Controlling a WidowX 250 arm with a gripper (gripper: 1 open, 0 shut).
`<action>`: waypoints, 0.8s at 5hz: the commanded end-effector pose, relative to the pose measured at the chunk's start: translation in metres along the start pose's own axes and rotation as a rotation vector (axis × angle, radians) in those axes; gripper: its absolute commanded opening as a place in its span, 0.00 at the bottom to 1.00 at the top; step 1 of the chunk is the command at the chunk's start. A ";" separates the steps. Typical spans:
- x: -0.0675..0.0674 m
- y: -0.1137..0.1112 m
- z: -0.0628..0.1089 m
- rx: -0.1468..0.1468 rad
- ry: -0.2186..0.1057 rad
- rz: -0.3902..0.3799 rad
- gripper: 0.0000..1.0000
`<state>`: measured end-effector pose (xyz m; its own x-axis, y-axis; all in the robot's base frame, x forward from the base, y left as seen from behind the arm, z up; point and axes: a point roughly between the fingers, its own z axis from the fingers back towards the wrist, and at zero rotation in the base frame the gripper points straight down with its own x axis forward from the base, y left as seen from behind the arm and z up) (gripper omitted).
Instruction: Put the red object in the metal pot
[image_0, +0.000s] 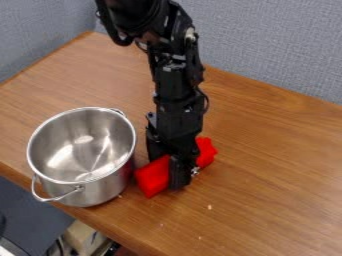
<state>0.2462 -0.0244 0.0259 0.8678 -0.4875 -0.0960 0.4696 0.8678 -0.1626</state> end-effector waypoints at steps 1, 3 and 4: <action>0.005 0.003 0.021 0.010 -0.073 0.015 0.00; 0.004 0.003 0.029 -0.004 -0.102 0.084 0.00; 0.004 0.003 0.029 -0.010 -0.116 0.153 0.00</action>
<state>0.2486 -0.0232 0.0411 0.9311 -0.3593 -0.0621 0.3444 0.9225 -0.1744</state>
